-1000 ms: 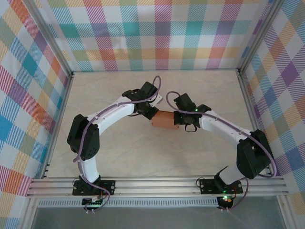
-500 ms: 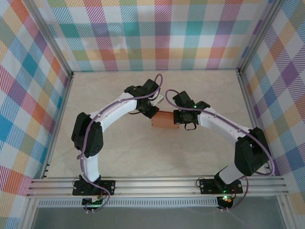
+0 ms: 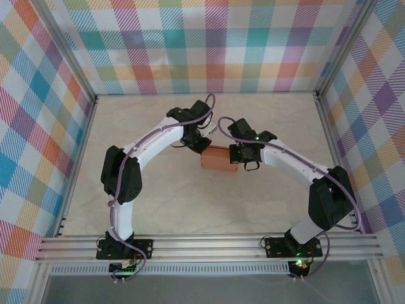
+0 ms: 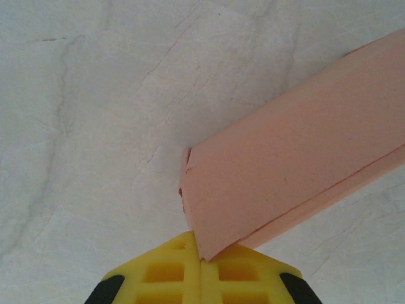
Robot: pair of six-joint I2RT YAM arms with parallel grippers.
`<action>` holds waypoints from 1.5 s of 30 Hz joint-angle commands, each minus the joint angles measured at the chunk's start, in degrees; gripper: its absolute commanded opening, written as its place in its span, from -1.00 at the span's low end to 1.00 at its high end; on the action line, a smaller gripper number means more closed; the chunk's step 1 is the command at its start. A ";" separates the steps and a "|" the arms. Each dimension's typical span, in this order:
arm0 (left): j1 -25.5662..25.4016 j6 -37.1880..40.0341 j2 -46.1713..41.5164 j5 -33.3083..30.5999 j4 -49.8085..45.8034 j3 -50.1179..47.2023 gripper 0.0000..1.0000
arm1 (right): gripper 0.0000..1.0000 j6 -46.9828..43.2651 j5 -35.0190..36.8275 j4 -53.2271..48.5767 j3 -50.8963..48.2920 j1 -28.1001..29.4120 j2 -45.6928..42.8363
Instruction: Fold the paper box
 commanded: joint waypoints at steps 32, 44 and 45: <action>4.50 -16.58 6.32 22.57 -4.50 10.57 -1.00 | -1.00 -2.56 -4.62 -0.35 2.31 0.88 2.73; 4.81 -14.82 7.06 17.97 -6.83 10.43 -1.00 | -1.00 -2.56 -4.96 0.48 1.78 0.84 2.95; 4.80 -14.10 6.82 17.50 -6.71 10.11 -1.00 | -1.00 -2.56 -4.97 0.44 1.78 0.84 2.95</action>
